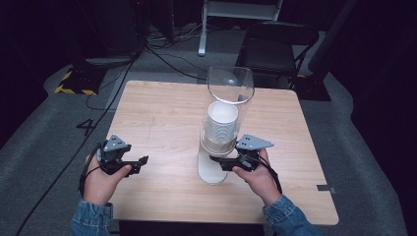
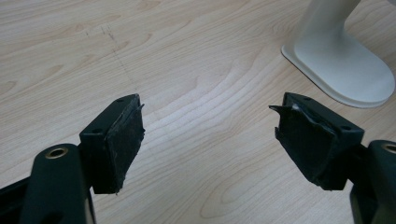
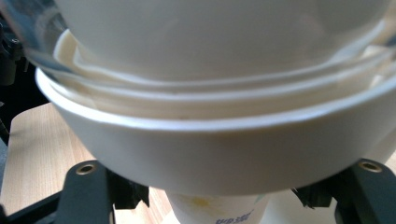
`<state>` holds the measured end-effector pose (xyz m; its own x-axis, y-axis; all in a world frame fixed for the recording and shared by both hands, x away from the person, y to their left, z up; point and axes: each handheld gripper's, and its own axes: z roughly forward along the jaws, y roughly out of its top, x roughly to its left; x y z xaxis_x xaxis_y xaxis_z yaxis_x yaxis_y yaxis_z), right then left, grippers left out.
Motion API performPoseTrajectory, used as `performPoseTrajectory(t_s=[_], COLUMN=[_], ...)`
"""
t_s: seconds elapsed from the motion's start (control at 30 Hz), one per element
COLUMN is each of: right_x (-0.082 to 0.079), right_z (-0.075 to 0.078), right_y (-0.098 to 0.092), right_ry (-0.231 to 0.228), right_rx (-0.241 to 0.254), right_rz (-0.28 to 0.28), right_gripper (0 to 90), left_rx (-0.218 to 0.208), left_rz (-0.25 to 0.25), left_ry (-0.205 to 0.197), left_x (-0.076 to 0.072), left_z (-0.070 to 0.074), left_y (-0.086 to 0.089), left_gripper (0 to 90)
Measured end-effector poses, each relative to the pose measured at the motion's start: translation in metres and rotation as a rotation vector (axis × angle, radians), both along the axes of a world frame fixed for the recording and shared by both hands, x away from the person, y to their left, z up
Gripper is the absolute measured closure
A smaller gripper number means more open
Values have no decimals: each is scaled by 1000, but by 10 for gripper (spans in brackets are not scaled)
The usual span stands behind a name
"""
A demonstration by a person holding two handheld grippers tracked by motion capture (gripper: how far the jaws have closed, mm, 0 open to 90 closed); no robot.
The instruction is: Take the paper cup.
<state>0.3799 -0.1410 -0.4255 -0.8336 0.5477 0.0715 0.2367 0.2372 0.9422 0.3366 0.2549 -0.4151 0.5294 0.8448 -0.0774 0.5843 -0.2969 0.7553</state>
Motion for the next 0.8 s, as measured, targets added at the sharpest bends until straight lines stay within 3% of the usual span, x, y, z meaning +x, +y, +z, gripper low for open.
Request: performPoseTrajectory(t_s=[0.13, 0.2, 0.27, 0.33, 0.47, 0.8], right_x=[2, 3, 6, 8, 8, 7], right_z=[-1, -3, -9, -15, -14, -22], right_y=[0, 1, 3, 3, 1, -1], right_ry=[-11, -28, 1, 24, 22, 63], right_rx=[-6, -46, -105, -94, -90, -123], right_rz=[1, -1, 7, 9, 10, 15], right_gripper=[329, 334, 336, 334, 325, 314], left_rx=[1, 5, 3, 0, 0, -3], left_rz=[0, -2, -2, 1, 2, 4], left_ry=[0, 0, -1, -1, -2, 2], left_x=[0, 0, 0, 0, 0, 0], left_z=[0, 0, 0, 1, 1, 0], left_y=[0, 0, 0, 0, 2, 0], left_gripper=[231, 231, 230, 231, 231, 231])
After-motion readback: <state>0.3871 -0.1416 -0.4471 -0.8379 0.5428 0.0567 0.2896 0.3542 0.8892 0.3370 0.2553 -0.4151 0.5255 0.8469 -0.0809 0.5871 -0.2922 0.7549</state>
